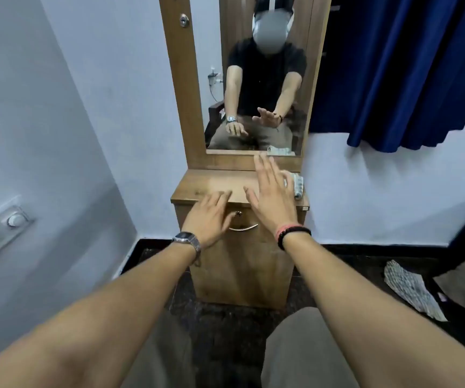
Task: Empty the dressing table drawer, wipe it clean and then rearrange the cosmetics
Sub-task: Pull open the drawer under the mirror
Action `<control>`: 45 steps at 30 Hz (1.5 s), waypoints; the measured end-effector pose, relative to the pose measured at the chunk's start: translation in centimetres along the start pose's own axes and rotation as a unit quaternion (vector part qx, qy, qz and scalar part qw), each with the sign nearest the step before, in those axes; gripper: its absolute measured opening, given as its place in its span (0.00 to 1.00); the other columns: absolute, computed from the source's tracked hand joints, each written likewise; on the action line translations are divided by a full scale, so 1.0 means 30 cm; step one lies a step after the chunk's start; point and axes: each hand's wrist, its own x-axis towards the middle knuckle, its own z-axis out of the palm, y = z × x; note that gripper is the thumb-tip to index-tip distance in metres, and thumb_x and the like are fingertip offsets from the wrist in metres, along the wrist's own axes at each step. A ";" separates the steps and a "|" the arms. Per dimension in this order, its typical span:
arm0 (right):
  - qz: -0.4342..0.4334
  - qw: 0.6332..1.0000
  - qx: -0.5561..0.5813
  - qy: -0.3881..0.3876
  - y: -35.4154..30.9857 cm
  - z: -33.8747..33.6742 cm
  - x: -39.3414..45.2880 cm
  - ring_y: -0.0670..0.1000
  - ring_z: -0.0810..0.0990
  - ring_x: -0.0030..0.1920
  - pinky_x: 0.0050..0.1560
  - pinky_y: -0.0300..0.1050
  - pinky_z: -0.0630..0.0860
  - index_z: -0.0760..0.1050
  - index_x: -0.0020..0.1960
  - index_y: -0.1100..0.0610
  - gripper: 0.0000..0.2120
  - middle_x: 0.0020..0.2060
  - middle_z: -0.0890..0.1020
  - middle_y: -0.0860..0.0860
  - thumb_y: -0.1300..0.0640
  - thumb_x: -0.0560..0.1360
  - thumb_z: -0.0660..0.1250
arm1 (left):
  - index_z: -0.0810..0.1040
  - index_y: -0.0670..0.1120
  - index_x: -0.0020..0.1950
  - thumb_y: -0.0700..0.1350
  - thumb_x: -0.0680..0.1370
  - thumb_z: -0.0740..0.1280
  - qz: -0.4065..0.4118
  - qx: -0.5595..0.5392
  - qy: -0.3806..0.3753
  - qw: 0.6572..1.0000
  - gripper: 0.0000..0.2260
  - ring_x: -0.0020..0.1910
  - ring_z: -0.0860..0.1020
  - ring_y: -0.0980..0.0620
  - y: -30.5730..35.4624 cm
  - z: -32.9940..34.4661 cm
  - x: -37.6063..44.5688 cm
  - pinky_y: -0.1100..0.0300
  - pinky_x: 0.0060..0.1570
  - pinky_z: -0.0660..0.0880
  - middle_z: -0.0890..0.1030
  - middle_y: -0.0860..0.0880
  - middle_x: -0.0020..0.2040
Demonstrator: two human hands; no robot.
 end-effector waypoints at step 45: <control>0.020 0.994 -0.001 -0.108 -0.238 0.133 -0.461 0.49 0.77 0.52 0.55 0.47 0.60 0.76 0.58 0.47 0.13 0.51 0.80 0.44 0.45 0.75 0.63 | 0.62 0.41 0.74 0.55 0.80 0.53 0.002 -0.050 -0.192 0.980 0.26 0.45 0.80 0.38 0.174 0.242 -0.512 0.49 0.38 0.75 0.71 0.41 0.65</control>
